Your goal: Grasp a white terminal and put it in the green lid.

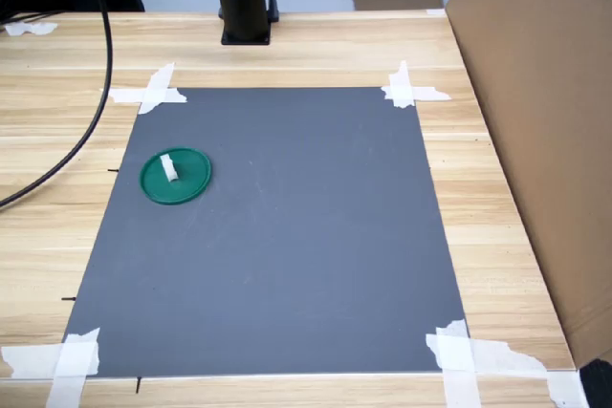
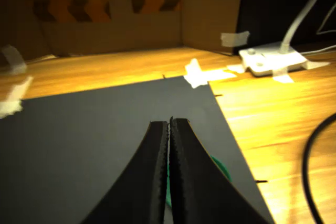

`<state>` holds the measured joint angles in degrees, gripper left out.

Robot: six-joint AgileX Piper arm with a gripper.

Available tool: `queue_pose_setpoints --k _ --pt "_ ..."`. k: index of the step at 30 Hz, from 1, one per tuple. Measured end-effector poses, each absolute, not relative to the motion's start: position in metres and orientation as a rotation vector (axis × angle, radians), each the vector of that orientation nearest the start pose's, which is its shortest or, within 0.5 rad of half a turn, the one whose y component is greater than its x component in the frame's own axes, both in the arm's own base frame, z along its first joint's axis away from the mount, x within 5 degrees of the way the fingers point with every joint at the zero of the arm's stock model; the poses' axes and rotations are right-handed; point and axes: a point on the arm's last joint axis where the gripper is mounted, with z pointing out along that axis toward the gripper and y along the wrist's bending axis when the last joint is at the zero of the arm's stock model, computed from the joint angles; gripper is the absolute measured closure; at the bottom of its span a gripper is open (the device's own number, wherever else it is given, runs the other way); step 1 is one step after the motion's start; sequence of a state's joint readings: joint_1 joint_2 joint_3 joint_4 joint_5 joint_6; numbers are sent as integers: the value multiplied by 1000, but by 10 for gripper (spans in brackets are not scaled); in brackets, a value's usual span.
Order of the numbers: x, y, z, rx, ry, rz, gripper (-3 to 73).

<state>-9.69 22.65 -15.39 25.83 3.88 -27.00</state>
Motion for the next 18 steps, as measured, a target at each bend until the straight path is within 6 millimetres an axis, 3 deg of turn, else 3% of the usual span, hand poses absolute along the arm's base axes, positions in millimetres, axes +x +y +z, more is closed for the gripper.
queue_pose_setpoints --k 5,12,18 --pt "79 -8 257 133 1621 -32 721" --pt "61 -3 218 44 1614 -79 721" --pt "58 -1 213 31 1611 -77 721"
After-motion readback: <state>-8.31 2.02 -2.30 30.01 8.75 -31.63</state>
